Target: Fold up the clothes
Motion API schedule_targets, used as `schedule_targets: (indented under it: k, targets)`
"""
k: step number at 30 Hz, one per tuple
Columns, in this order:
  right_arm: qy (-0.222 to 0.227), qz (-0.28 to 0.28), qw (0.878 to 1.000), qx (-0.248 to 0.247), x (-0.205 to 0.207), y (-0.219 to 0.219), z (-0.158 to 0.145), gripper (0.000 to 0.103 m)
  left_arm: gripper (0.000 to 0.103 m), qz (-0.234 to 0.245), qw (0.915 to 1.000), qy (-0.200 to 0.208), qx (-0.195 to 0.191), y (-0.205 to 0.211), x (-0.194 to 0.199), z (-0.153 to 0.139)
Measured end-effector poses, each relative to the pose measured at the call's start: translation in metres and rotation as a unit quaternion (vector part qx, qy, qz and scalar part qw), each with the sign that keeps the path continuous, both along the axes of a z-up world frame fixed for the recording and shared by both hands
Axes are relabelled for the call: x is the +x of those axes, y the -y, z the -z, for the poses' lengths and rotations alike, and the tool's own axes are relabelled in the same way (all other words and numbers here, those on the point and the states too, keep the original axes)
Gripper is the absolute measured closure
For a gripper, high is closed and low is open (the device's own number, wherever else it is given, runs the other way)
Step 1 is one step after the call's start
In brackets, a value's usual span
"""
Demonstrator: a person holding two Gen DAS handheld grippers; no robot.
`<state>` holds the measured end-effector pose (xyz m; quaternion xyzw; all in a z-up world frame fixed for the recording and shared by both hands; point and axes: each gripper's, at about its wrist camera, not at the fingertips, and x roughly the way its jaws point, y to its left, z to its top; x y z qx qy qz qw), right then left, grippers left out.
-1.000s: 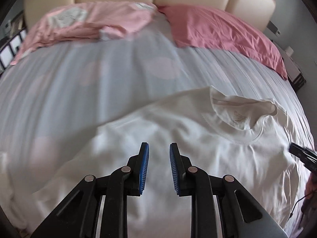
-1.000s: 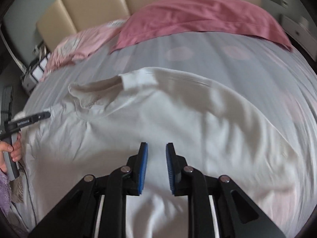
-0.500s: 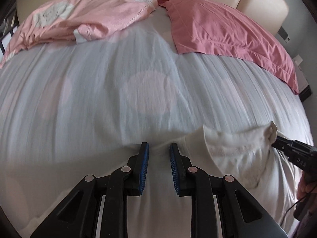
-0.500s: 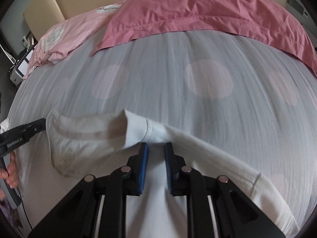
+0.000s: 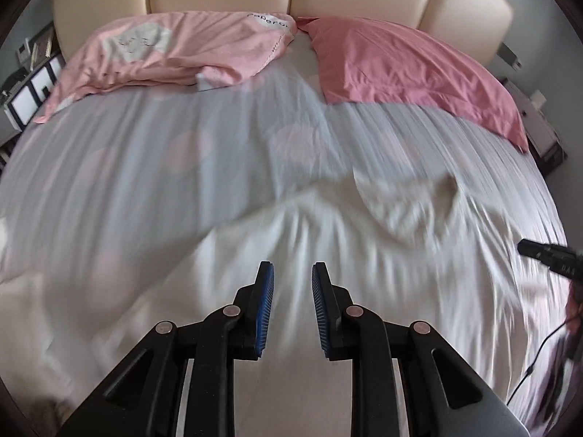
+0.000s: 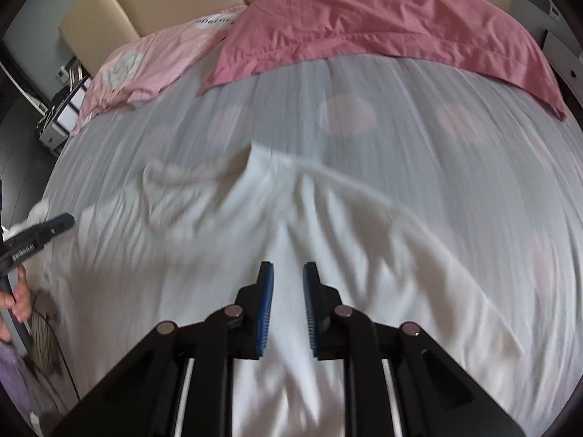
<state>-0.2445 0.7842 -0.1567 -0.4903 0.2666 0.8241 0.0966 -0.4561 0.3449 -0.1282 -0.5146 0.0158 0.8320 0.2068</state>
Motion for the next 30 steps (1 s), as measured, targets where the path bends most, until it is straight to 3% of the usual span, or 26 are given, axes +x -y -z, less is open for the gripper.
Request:
schedule_targets:
  k: [8,14,16,18,22,26,30]
  targets:
    - [0.070,-0.006,0.997,-0.044,0.166,0.075,0.000,0.086,0.080,0.003,0.9996,0.025,-0.016,0.059,0.134,-0.023]
    - [0.123,-0.060,0.988,-0.068,0.251,0.127,0.008,0.086,0.079,-0.018,0.9997,0.008,0.014,0.079,0.228,-0.063]
    - [0.139,-0.090,0.984,-0.072,0.265,0.136,0.011,0.086,0.075,-0.023,0.9995,-0.007,0.019,0.083,0.256,-0.082]
    - [0.156,-0.114,0.978,-0.080,0.278,0.142,0.015,0.086,0.065,-0.033,0.9987,-0.025,0.031,0.089,0.279,-0.105]
    - [0.205,-0.138,0.961,-0.127,0.293,0.146,0.032,0.085,0.065,-0.040,0.9955,-0.056,0.065,0.098,0.300,-0.137]
    - [0.229,-0.140,0.950,-0.157,0.297,0.149,0.040,0.081,0.062,-0.040,0.9933,-0.059,0.091,0.104,0.299,-0.136]
    - [0.226,-0.105,0.954,-0.164,0.291,0.160,0.039,0.073,0.062,0.001,0.9938,-0.058,0.095,0.101,0.291,-0.122]
